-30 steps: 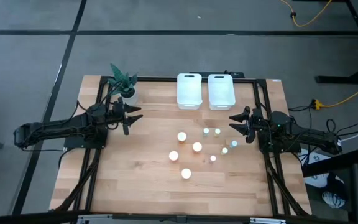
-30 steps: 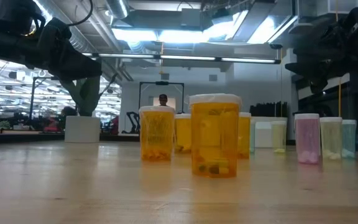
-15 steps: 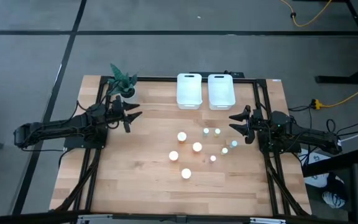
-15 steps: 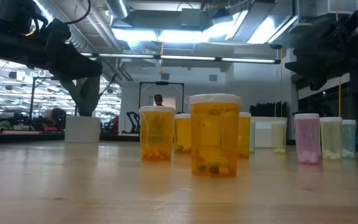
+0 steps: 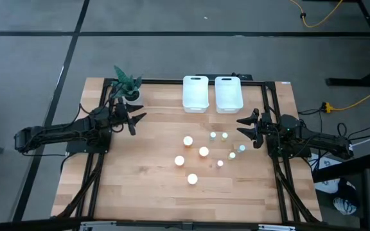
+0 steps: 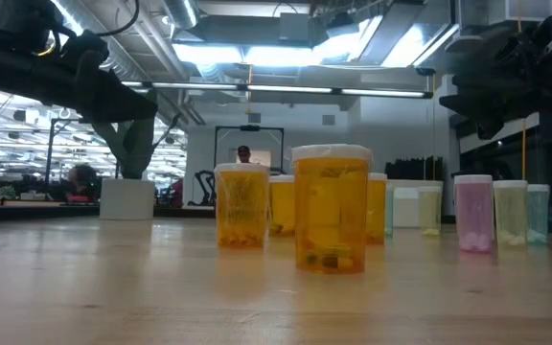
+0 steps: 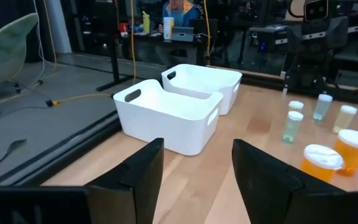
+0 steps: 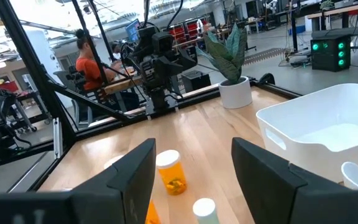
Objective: Pick and place medicine bottles into bin by pill shape (circle, oval)
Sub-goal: Put the small yellow pill bottle into the right white bin
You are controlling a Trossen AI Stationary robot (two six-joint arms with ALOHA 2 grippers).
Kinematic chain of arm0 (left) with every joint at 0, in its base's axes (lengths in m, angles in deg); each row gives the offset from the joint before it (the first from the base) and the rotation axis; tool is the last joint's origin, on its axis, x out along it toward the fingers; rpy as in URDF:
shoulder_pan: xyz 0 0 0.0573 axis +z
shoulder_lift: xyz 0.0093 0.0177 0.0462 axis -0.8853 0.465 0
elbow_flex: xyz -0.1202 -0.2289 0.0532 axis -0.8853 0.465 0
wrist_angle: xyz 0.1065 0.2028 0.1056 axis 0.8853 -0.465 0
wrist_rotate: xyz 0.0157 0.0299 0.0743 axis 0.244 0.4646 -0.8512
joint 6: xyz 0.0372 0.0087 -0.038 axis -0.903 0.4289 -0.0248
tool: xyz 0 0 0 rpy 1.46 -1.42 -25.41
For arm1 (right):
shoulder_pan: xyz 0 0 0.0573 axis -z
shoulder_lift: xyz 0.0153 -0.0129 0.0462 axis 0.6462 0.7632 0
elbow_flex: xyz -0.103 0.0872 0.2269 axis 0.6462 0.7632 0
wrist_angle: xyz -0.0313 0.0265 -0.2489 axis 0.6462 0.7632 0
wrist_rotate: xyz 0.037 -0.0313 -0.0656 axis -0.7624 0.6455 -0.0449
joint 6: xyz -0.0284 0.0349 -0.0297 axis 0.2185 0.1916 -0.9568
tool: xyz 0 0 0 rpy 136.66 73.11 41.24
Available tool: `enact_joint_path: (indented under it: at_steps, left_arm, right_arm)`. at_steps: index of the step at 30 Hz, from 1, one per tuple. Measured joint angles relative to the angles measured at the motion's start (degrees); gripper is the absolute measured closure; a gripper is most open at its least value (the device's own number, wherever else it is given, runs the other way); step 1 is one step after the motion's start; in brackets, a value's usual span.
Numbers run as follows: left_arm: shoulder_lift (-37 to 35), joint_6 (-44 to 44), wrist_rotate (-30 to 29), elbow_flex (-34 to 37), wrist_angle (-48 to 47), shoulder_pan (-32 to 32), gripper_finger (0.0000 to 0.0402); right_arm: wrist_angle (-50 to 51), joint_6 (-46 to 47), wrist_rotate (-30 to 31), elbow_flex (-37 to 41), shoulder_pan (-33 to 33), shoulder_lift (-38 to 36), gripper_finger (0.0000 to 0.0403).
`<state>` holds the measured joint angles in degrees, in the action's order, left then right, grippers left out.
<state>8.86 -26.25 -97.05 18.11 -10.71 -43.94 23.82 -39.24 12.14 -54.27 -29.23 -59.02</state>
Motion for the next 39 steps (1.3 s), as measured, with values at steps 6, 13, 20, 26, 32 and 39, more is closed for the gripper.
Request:
enact_joint_path:
  at_steps: [6, 13, 20, 26, 32, 39]
  left_arm:
    - [0.0, -1.4, -1.1, 0.0, 0.1, 0.0, 0.022]
    - [0.0, 4.8, -0.2, 0.0, 0.2, 0.0, 0.022]
    - [0.0, 10.8, -0.4, 0.0, 0.2, 0.0, 0.022]
    - [0.0, 10.4, -1.5, 0.0, -0.2, 0.0, 0.022]
    - [0.2, 7.7, -1.5, 0.0, -0.5, 0.0, 0.022]
    - [0.2, 7.6, -0.4, 0.0, -3.0, 0.0, 0.022]
  right_arm:
    - [0.0, -0.1, 0.0, 0.0, 0.0, 0.0, 0.0191]
    - [0.0, 0.3, -0.1, 0.0, 0.0, 0.0, 0.0191]
    - [-0.1, -0.1, -0.5, 0.0, 0.0, 0.0, 0.0191]
    - [0.0, -0.2, -0.5, 0.0, 0.0, 0.0, 0.0191]
    - [0.0, -2.9, -0.5, 0.0, 0.0, 0.0, 0.0191]
    - [0.0, -1.2, -0.5, 0.0, 0.0, 0.0, 0.0191]
